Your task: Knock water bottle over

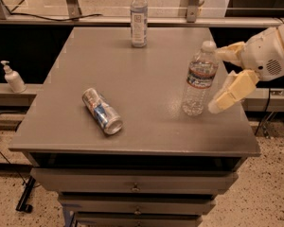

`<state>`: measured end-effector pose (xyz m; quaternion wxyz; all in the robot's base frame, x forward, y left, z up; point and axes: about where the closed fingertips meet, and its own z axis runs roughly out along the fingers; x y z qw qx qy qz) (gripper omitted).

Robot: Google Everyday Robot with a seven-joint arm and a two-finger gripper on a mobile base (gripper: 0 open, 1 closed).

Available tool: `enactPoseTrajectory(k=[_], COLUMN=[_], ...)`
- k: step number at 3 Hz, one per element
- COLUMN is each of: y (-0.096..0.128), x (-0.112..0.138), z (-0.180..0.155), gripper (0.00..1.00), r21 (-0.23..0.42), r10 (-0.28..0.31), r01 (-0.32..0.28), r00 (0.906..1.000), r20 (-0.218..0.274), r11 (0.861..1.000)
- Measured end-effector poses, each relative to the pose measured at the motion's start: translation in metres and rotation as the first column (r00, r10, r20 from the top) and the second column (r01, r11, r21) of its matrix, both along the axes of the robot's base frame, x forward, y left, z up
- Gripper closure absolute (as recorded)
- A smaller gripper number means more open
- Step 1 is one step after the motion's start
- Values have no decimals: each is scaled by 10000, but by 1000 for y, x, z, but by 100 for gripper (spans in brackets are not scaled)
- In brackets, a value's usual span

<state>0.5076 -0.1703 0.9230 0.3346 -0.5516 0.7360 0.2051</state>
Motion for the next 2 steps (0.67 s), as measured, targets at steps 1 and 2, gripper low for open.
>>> enactPoseTrajectory(k=[1, 2], y=[31, 71], x=[-3, -6], z=[-14, -19], gripper=[0, 0], r21=[1270, 2190], r10=[442, 1051], r01=[-397, -941], r00=[9985, 9937], r20=[-324, -390], r11=[9911, 9712])
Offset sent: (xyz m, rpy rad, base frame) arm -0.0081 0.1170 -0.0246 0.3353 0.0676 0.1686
